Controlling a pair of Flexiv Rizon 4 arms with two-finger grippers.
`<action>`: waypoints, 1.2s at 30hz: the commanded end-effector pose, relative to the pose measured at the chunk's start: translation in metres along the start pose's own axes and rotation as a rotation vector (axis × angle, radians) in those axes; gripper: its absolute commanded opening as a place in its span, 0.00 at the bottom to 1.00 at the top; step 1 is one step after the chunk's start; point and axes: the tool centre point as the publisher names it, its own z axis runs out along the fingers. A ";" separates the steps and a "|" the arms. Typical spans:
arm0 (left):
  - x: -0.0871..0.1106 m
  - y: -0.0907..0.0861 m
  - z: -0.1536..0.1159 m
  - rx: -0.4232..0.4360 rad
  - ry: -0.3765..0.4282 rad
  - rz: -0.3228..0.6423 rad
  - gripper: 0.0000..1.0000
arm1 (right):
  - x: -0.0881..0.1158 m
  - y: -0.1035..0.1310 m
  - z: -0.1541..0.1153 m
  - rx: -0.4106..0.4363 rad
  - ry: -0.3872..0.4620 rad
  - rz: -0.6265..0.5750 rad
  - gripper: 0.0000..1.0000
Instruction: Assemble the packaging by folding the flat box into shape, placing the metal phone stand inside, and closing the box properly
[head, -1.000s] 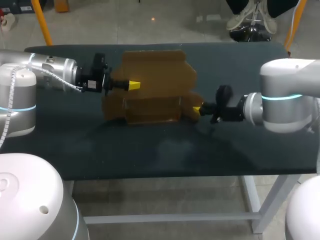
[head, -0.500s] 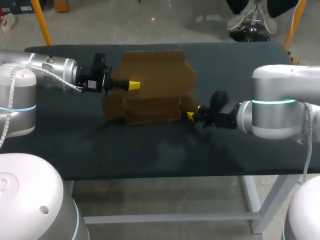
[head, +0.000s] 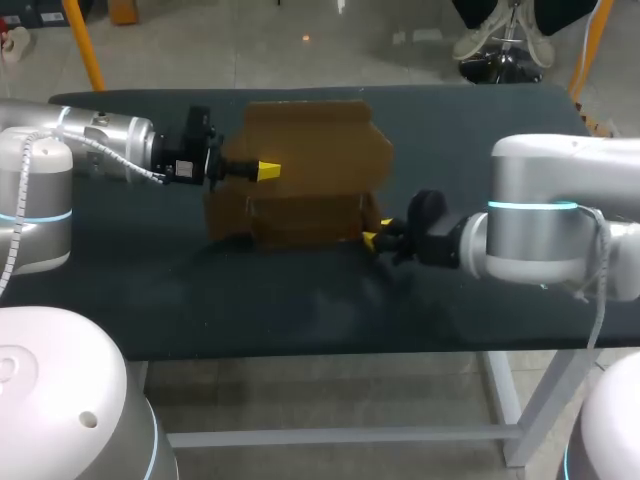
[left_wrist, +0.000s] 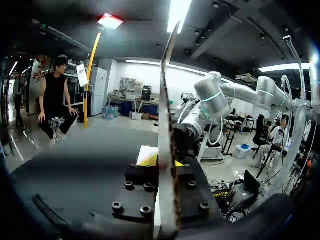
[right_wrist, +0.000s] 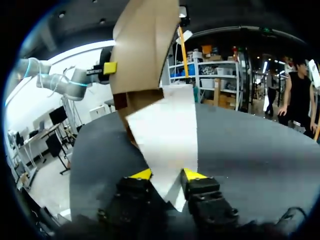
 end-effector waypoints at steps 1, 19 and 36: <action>-0.001 0.003 0.002 0.001 0.003 0.000 0.00 | 0.010 -0.003 0.006 -0.015 -0.038 0.007 0.38; -0.001 0.003 0.002 0.001 0.003 0.000 0.00 | 0.017 0.003 0.014 -0.056 -0.122 0.123 0.39; -0.001 0.003 0.002 0.001 0.003 0.000 0.00 | 0.036 0.010 0.017 -0.029 -0.317 0.088 0.40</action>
